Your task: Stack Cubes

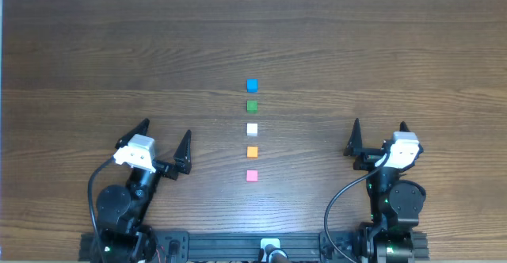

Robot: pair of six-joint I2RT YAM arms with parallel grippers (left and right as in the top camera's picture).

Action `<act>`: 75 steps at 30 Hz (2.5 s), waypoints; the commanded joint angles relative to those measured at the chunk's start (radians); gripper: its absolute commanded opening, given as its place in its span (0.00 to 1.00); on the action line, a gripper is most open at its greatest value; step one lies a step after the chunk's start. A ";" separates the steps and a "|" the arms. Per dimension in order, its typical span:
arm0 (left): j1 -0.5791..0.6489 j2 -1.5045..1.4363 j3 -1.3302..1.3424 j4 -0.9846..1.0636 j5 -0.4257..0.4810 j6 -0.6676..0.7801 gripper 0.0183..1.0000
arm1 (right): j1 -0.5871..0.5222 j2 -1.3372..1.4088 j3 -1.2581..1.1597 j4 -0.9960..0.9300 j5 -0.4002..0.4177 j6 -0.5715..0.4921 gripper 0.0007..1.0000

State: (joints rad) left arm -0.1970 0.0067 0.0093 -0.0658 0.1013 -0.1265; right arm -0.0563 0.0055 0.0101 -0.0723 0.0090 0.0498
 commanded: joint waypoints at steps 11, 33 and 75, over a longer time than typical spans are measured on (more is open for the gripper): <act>-0.002 0.001 -0.003 -0.002 0.010 0.015 1.00 | -0.001 0.003 -0.005 -0.003 -0.001 0.005 0.99; -0.002 0.135 0.410 -0.406 0.090 -0.087 1.00 | -0.001 0.003 -0.005 -0.003 -0.001 0.005 0.99; -0.754 1.283 0.951 -0.878 -0.109 -0.693 1.00 | -0.001 0.003 -0.005 -0.003 -0.001 0.005 0.99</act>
State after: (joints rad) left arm -0.9329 1.2243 0.9455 -0.9668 -0.0158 -0.7841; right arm -0.0563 0.0055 0.0101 -0.0723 0.0086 0.0490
